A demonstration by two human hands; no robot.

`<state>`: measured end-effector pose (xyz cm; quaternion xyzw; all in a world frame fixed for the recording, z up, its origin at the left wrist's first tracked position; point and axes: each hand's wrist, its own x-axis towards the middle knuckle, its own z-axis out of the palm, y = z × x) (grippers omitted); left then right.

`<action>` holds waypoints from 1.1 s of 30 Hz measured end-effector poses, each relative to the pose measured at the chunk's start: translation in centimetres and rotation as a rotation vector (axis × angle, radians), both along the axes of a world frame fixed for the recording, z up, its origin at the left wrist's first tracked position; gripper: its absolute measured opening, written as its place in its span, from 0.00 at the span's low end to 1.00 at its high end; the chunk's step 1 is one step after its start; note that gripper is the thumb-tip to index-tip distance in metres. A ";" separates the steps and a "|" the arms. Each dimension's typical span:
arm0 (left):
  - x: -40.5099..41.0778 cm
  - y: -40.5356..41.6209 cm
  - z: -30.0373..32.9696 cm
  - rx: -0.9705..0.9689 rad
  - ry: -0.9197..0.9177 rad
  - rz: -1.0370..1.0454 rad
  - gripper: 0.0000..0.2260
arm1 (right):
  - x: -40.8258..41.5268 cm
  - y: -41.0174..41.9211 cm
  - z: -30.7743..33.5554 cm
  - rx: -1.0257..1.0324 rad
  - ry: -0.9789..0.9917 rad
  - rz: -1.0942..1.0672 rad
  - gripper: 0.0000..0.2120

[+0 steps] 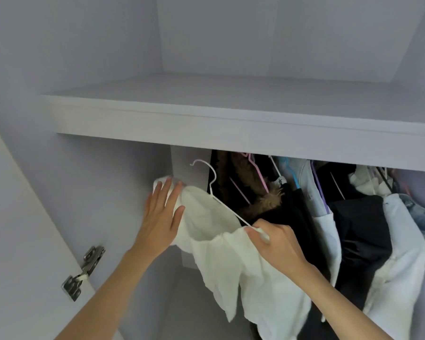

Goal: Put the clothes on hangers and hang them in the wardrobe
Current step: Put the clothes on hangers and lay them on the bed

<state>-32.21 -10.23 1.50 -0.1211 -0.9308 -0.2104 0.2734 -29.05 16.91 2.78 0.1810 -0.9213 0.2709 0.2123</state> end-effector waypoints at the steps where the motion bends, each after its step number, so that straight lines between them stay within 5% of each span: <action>1: 0.6 -0.4 -0.7 -0.017 -0.017 -0.004 0.21 | 0.4 0.4 -0.7 0.016 0.018 0.009 0.22; 8: 8.9 -0.4 -4.4 0.131 -0.093 -0.011 0.10 | 2.8 1.3 -3.5 0.151 0.146 0.032 0.17; 12: 16.0 0.2 -5.8 0.240 -0.010 0.248 0.07 | 3.4 0.0 -5.4 0.048 0.078 0.191 0.16; 19: 29.7 2.3 -7.6 0.262 -0.049 0.720 0.10 | 7.3 -2.4 -8.3 0.178 -0.222 0.531 0.15; 23: 38.7 3.9 -9.7 0.406 -0.113 0.977 0.01 | 11.7 -5.8 -10.1 0.180 -0.134 0.714 0.23; 33: 62.5 9.3 -8.8 0.537 -0.004 1.616 0.15 | 29.4 -17.5 -9.4 0.079 0.058 1.282 0.15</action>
